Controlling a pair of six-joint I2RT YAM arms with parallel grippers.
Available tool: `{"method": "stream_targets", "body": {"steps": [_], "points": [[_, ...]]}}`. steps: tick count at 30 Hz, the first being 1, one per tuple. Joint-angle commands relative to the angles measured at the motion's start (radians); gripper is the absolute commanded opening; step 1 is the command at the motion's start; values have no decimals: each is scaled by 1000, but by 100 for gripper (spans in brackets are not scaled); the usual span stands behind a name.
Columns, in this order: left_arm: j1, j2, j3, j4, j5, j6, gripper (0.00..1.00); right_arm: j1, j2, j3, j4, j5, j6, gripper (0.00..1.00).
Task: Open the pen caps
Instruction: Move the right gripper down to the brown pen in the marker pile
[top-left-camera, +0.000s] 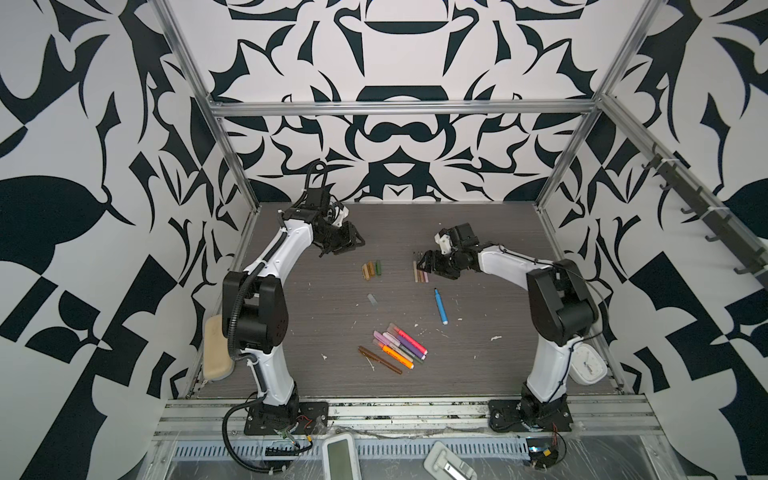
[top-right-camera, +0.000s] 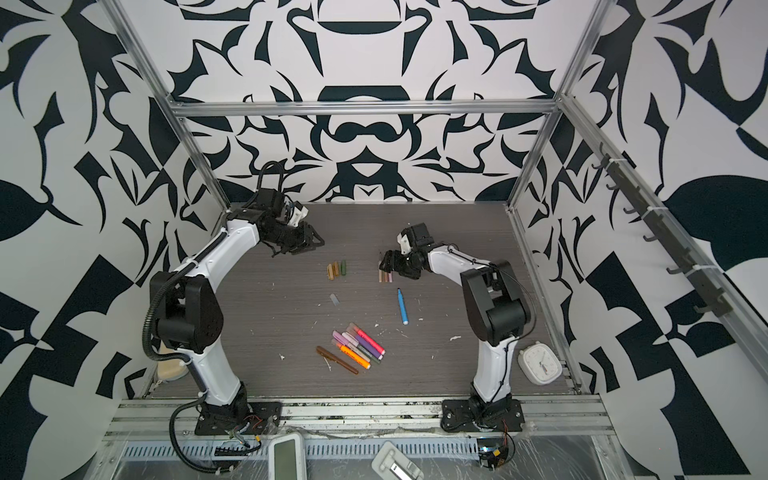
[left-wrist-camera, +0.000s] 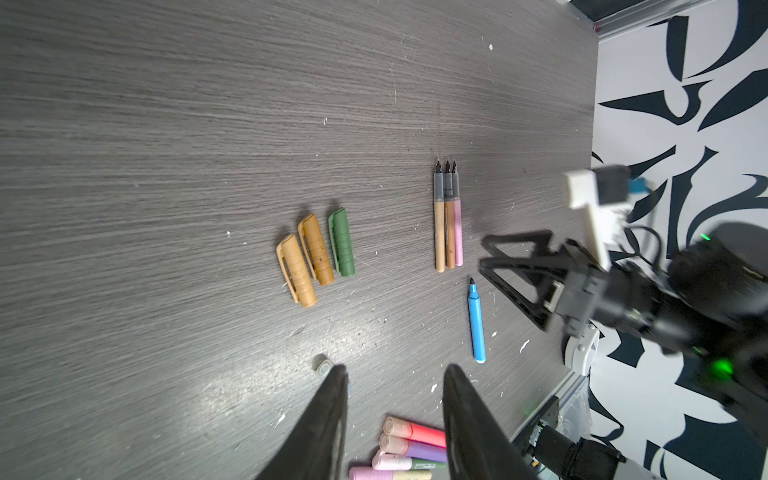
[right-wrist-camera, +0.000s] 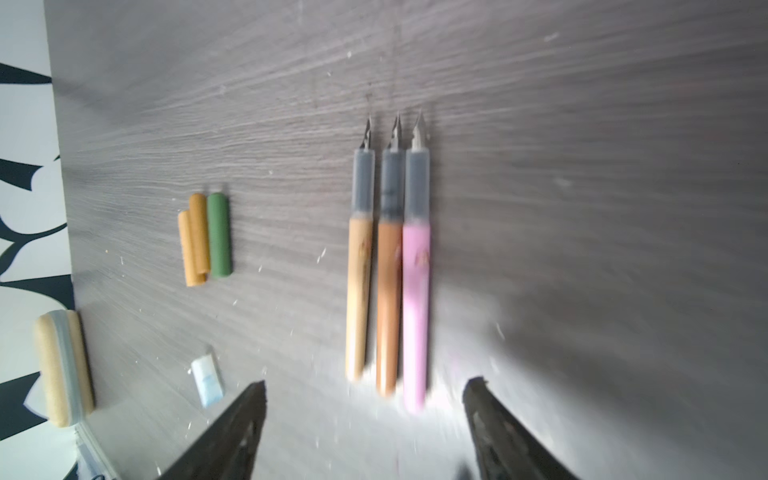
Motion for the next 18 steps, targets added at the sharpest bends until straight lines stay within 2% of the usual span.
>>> {"method": "stream_targets", "body": {"steps": [1, 5, 10, 14, 18], "points": [[1, -82, -34, 32, -25, -4, 41, 80, -182, -62, -91, 118, -60, 75], [2, -136, -71, 83, -51, -17, 41, 254, -338, -188, -166, 238, -71, 65], [8, -190, -116, 143, -82, -36, 41, 510, -467, -334, -181, 370, 26, 51], [11, -201, -122, 150, -95, -40, 41, 676, -490, -377, -150, 423, 103, 46], [14, -202, -120, 149, -95, -41, 41, 799, -433, -352, -136, 459, 120, 42]]}}
